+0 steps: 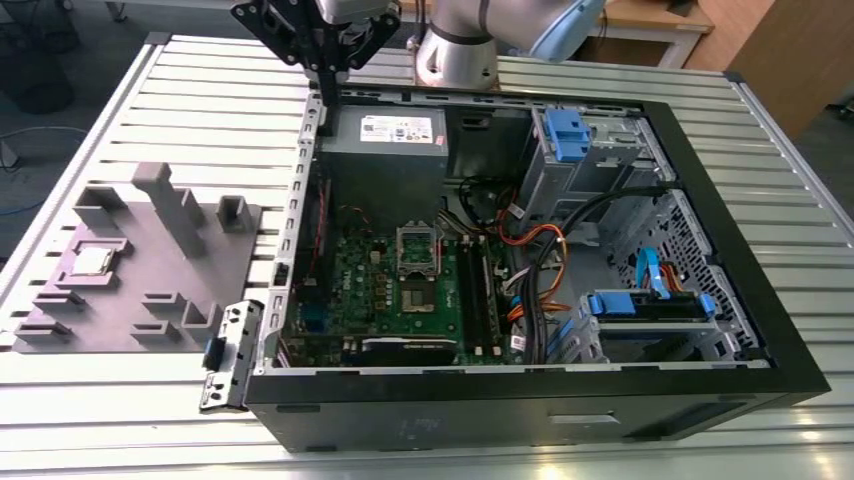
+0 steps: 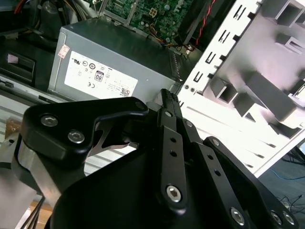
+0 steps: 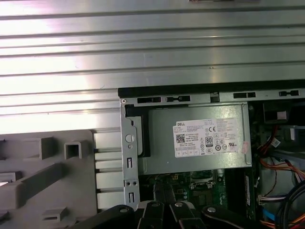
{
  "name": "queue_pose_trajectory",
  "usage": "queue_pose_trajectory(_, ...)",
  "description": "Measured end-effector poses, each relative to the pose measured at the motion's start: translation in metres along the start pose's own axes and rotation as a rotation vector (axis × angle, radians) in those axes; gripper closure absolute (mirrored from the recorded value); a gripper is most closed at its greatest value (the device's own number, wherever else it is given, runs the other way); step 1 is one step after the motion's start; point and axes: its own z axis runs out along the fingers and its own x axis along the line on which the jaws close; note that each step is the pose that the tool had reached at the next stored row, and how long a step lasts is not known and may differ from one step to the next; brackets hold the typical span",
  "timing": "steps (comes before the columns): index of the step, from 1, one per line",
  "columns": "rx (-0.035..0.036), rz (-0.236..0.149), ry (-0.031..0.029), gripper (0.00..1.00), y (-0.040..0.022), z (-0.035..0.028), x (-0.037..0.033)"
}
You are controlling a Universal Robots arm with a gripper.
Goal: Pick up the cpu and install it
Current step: 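Reach for the cpu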
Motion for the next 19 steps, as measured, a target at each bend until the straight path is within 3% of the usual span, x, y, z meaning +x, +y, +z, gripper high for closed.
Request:
queue_pose_trajectory(12, 0.0000, 0.000, 0.0000, 0.89, -0.0001, 0.0000, 0.0007)
queue_pose_trajectory(19, 0.0000, 0.000, 0.0000, 0.89, -0.0006, -0.0003, 0.0078)
